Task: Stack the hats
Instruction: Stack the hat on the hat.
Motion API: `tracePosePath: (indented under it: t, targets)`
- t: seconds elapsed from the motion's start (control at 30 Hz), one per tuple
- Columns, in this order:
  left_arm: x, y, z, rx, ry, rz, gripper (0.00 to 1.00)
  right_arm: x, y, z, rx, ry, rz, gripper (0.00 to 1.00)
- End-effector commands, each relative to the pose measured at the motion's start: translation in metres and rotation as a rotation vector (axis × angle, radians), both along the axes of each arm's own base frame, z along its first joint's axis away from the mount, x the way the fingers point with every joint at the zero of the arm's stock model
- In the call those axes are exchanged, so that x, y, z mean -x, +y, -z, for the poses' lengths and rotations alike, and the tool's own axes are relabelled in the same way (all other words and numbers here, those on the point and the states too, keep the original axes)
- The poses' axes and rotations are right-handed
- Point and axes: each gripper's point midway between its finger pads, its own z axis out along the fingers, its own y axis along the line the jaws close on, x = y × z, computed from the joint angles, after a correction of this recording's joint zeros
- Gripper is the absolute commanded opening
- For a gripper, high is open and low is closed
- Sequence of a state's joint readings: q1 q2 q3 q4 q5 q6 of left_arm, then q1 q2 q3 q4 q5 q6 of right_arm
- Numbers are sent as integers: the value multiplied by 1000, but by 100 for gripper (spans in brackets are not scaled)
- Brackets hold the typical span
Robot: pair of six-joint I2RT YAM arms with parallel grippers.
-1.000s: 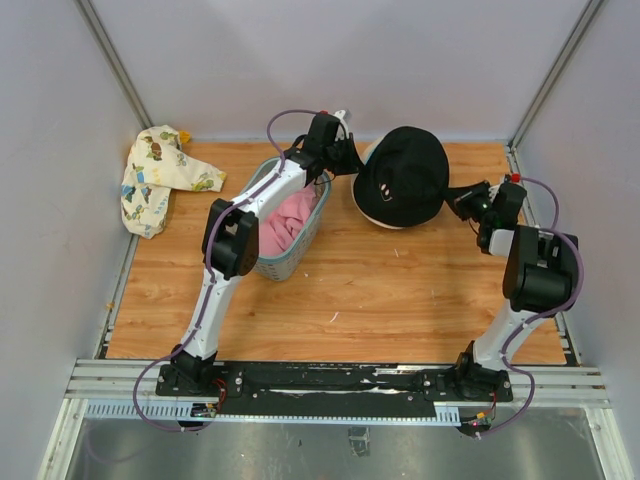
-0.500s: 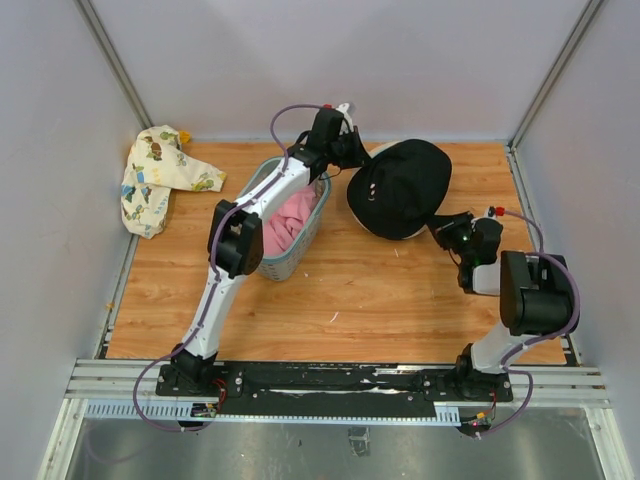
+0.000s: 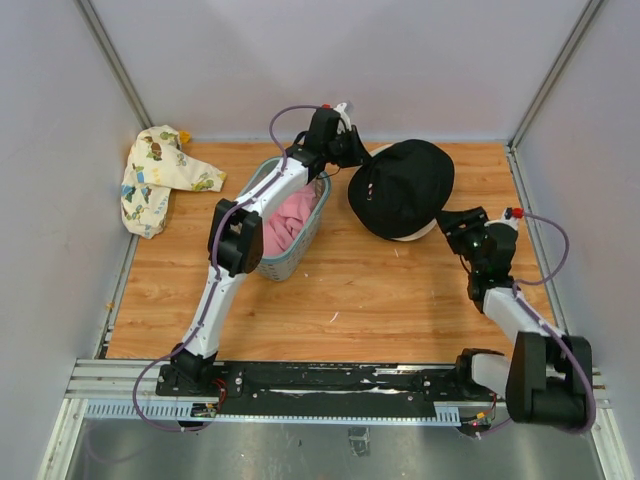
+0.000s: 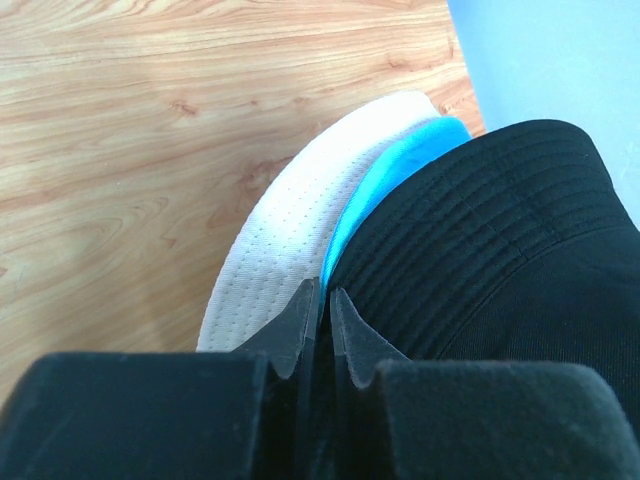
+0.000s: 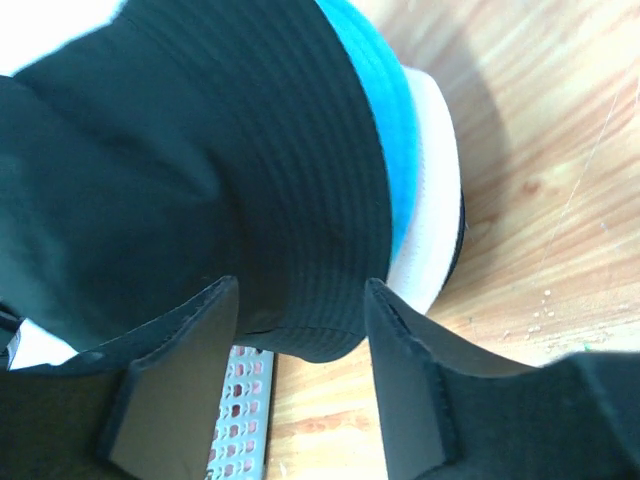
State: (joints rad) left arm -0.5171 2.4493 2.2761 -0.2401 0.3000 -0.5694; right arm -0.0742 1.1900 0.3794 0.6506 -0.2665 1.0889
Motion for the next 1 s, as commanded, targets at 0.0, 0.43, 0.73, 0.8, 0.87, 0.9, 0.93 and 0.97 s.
tracePosePath:
  t: [0.0,0.43,0.73,0.8,0.87,0.9,0.93,0.97]
  targets:
    - [-6,3,4,11,-8,-2,9,7,-33,-14,151,15,118,58]
    - [-4,4,9,-16,-4,24,11,-65,-59,-76,140,-208,-50,64]
    - [-4,4,14,-29,2,29,10,-103,-46,-92,91,-317,-201,64]
    - [-3,4,15,-31,3,31,10,-109,-47,-92,84,-324,-211,64]
    - [-3,4,14,-33,1,32,10,-115,-47,-89,83,-321,-220,64]
    - [-3,4,14,-33,0,34,9,-117,-47,-87,79,-321,-230,64]
    - [-3,4,14,-33,-1,35,9,-120,-45,-86,73,-323,-242,64]
    - [-3,3,14,-33,-1,36,9,-122,-44,-86,70,-333,-251,64]
